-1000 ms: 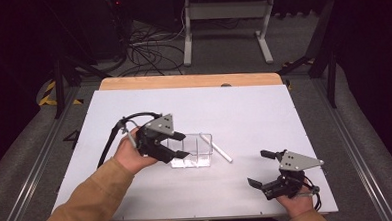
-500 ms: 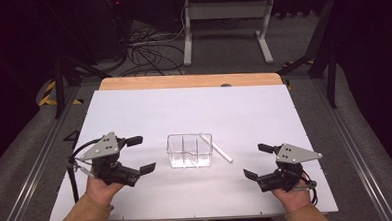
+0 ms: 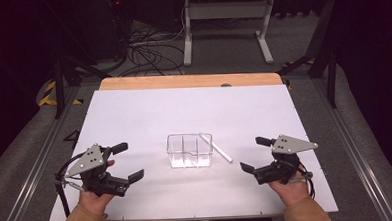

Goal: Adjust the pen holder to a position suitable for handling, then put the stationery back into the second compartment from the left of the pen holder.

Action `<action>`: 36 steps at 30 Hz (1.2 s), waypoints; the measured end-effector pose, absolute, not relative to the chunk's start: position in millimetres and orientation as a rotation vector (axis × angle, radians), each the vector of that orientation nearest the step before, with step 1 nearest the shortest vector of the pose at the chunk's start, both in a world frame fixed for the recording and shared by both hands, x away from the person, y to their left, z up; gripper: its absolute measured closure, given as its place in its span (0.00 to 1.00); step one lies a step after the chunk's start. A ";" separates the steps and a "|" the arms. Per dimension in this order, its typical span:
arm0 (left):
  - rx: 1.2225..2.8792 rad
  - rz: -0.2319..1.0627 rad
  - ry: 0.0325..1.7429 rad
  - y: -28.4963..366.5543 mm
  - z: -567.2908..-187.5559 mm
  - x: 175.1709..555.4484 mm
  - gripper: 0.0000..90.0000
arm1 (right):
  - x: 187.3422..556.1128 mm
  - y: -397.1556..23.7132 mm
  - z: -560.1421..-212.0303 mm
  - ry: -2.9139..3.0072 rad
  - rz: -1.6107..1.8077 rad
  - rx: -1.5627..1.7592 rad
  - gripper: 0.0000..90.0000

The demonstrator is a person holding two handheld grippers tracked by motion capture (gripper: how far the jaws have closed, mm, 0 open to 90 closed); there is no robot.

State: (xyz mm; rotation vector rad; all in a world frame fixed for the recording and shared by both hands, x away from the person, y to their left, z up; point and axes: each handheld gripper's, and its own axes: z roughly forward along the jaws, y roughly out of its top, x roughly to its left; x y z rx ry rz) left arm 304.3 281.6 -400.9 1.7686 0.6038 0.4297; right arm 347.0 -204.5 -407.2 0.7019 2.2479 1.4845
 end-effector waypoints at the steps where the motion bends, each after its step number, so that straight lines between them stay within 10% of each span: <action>1: 1.764 0.432 0.609 281.8 -401.3 303.9 0.00 | 348.4 -202.9 -405.6 2.257 1.483 0.702 0.03; 36: 1.714 0.482 0.682 297.8 -410.6 287.0 0.01 | 397.7 -148.9 -372.8 2.321 1.300 0.808 0.25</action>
